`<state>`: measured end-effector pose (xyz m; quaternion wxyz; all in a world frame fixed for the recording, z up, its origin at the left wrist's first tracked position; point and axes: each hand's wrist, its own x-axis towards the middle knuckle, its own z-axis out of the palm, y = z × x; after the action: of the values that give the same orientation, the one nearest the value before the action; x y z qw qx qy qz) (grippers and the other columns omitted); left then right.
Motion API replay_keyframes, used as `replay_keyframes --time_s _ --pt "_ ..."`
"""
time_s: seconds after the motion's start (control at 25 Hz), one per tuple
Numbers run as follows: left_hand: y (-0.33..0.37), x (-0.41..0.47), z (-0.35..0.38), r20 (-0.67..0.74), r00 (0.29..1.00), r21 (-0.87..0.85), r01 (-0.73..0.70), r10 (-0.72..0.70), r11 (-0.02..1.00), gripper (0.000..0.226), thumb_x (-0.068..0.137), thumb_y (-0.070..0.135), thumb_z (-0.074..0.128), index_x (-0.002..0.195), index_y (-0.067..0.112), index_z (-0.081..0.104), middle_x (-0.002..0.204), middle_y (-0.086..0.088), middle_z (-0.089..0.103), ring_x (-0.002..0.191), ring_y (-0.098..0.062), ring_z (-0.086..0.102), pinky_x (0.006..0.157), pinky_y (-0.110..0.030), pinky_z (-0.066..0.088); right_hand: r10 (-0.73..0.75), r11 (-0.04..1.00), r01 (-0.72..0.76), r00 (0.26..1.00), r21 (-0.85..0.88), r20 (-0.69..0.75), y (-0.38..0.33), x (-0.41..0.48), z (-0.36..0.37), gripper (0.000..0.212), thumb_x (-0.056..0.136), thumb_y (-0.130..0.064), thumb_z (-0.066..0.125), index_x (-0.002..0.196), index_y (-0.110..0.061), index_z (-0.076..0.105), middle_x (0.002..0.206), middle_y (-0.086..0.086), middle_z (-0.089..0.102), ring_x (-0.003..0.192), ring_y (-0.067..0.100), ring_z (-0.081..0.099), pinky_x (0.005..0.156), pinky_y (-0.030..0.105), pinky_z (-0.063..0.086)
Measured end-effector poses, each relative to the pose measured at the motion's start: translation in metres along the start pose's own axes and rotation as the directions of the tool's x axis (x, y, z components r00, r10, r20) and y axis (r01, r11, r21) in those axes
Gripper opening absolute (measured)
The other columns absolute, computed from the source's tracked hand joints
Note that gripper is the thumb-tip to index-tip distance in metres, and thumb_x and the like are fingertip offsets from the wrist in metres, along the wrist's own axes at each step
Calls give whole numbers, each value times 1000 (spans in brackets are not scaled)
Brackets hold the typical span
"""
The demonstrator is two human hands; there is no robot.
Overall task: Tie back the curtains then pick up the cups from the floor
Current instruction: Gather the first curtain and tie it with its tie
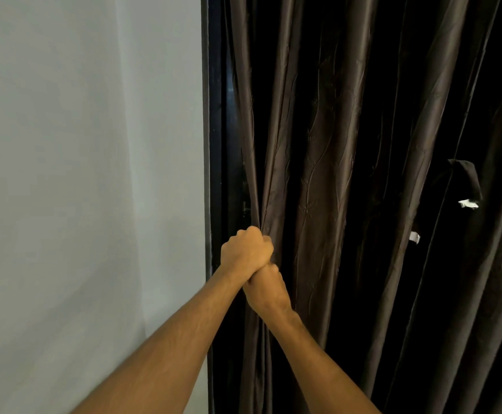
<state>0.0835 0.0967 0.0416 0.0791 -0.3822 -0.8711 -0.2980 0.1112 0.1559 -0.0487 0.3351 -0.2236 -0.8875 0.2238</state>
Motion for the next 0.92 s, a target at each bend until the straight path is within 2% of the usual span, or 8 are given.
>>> replay_keyframes --time_s 0.2,0.32,0.4,0.52,0.64,0.72,0.8,0.92 --pt "1 3 6 -27 999 35 -17 18 999 21 100 23 41 105 9 55 94 -6 57 80 -20 52 71 -35 44 -56 998 57 997 -26 47 7 0 -10 24 94 -7 54 116 -3 61 95 7 69 74 9 60 53 7 36" --pt "-2 5 6 -22 1000 41 3 -2 999 19 100 23 41 105 10 54 91 -5 54 81 -21 54 73 -37 47 -123 992 123 992 3 16 9 -8 -37 23 95 -16 55 117 -10 58 102 5 66 84 17 65 67 28 54" --pt "-5 7 6 -15 1000 21 1 -1 1000 18 100 22 41 104 10 53 89 -4 52 80 -21 55 72 -36 46 -195 979 182 963 -89 -184 15 -15 -51 28 95 -32 56 118 -16 56 111 -2 59 94 12 60 74 30 55" --pt "-9 9 9 -8 1000 14 -30 30 999 18 101 22 39 101 10 52 93 -6 56 86 -25 59 73 -37 47 -200 974 108 825 -201 -528 31 -16 -67 39 86 -34 66 116 -14 54 114 2 51 99 14 52 80 27 49" --pt "-11 11 13 -8 999 10 -51 51 999 18 101 20 38 100 9 52 98 -10 61 87 -27 62 74 -40 49 53 995 -100 683 -21 -728 45 -14 -81 61 78 -31 74 128 -10 46 127 11 45 110 25 47 93 38 42" --pt "-10 13 15 -12 998 7 -55 55 998 20 101 20 37 104 8 53 98 -10 61 88 -28 62 75 -41 49 274 962 -206 690 182 -670 52 -12 -85 75 83 -30 72 143 -10 33 143 11 38 127 28 42 105 41 38" --pt "-7 13 17 -12 998 7 -61 61 998 20 102 20 36 103 8 53 97 -9 60 85 -26 60 71 -38 46 387 915 -251 765 315 -514 57 -11 -82 78 92 -26 63 154 -16 17 152 11 36 137 27 40 111 41 37" --pt "-1 11 17 -12 998 5 -64 64 998 20 101 18 36 104 7 53 92 -5 53 80 -21 53 69 -35 41 321 924 -218 889 315 -328 58 -10 -70 69 101 -12 46 157 -26 8 122 13 63 98 23 67 86 43 59"
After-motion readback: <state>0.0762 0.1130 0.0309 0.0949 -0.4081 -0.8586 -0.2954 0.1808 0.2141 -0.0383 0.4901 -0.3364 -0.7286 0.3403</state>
